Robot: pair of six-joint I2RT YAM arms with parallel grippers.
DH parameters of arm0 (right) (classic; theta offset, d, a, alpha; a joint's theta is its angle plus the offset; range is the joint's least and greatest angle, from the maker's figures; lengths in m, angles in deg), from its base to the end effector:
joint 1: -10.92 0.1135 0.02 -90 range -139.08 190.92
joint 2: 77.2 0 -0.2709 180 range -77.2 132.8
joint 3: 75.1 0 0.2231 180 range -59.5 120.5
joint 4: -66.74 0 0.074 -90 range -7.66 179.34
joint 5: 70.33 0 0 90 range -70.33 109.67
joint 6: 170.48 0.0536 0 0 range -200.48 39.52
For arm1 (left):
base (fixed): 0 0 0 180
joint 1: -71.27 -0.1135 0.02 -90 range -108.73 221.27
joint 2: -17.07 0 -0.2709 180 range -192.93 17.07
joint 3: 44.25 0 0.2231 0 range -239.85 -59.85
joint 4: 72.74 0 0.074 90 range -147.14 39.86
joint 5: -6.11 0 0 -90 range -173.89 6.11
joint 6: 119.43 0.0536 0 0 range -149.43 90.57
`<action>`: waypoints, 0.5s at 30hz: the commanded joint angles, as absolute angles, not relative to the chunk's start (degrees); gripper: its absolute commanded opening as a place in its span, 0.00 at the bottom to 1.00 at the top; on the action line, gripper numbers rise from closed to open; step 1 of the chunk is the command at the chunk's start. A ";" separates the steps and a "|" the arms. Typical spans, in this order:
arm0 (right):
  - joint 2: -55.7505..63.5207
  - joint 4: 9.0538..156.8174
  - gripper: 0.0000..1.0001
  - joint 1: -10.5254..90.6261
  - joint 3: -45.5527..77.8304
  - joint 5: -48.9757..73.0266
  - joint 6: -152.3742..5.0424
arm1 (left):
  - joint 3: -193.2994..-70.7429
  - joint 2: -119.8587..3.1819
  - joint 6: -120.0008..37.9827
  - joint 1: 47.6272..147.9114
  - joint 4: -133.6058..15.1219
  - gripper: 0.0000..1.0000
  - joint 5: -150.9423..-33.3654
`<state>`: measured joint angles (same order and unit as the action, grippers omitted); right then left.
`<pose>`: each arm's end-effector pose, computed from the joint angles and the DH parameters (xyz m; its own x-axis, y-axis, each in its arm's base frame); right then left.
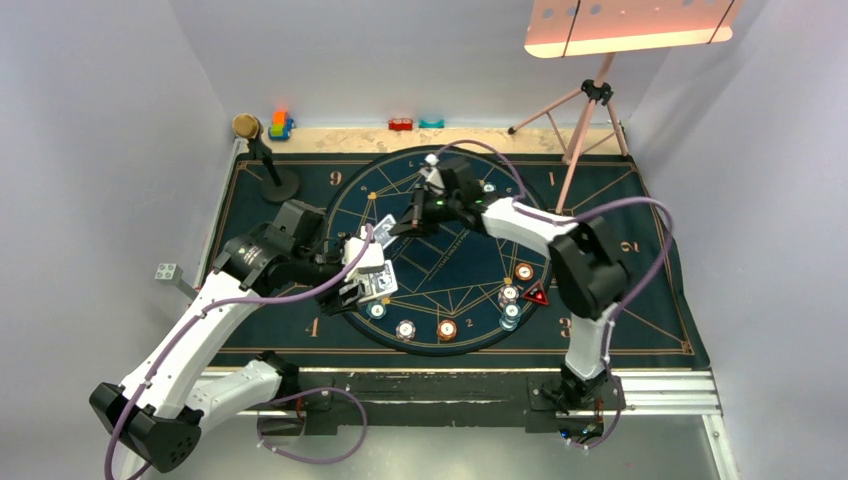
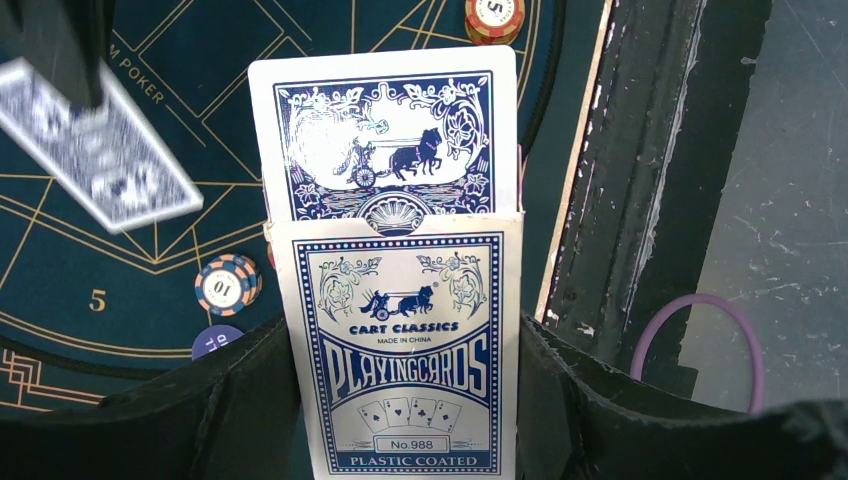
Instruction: Distribute texas hold em gaming equipment
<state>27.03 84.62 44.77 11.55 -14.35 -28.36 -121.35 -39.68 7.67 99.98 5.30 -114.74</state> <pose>0.3120 0.2453 0.2400 -0.9590 0.1445 -0.2439 -0.1356 0.5219 0.8422 0.1138 -0.0937 0.3162 -0.1974 0.6986 -0.6877 0.9678 0.2506 -0.0233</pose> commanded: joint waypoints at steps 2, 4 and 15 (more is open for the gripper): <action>39.06 79.20 0.00 50.34 26.61 -14.69 -26.42 | -122.94 -39.01 7.83 100.16 5.76 0.00 -116.49; 42.32 76.39 0.00 51.09 28.65 -13.73 -24.26 | -122.96 -38.88 7.91 100.19 5.91 0.00 -116.42; 55.88 75.85 0.01 53.63 38.27 -4.88 -19.80 | -122.70 -38.47 7.95 100.19 6.02 0.00 -116.82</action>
